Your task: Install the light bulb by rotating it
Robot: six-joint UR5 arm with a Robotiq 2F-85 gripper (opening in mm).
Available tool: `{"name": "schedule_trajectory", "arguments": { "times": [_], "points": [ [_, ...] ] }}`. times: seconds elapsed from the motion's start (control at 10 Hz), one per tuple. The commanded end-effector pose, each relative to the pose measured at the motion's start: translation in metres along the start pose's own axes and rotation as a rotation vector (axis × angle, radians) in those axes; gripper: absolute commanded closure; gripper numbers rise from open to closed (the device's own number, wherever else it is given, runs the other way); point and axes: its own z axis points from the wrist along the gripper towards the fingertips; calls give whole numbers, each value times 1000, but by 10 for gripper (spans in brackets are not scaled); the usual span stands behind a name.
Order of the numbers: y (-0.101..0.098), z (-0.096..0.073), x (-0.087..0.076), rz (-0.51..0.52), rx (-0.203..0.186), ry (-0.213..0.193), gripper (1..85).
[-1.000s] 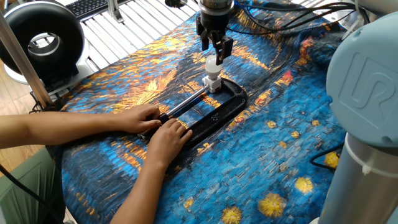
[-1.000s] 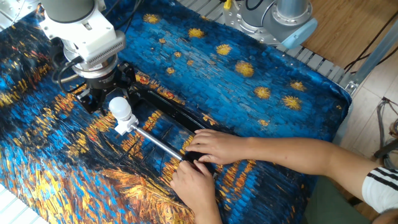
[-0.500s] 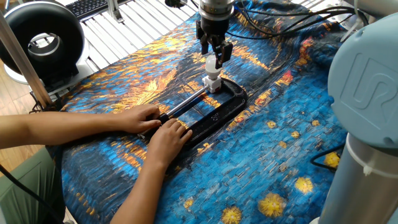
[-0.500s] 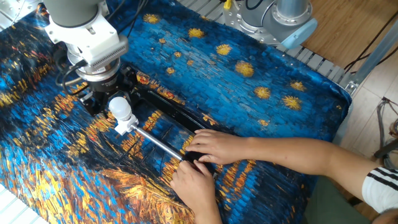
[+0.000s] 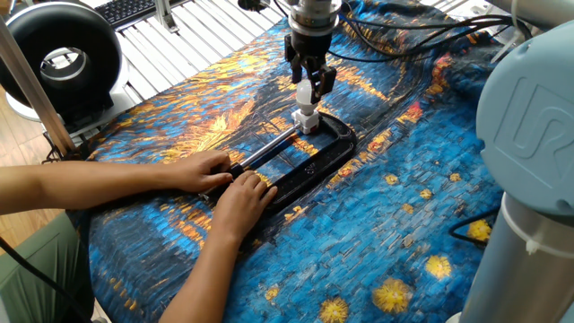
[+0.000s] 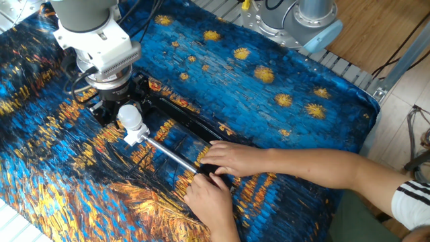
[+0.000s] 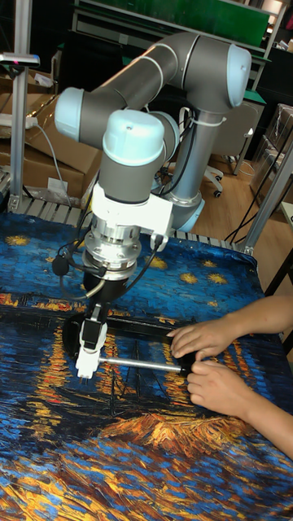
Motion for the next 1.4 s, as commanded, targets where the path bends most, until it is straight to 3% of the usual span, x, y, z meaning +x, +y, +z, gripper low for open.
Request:
{"name": "schedule_trajectory", "arguments": {
  "times": [0.0, 0.7, 1.3],
  "points": [
    [2, 5, 0, 21, 3, -13, 240],
    [8, 2, 5, 56, -8, 6, 370],
    [-6, 2, 1, 172, 49, -21, 530]
  ]
}}
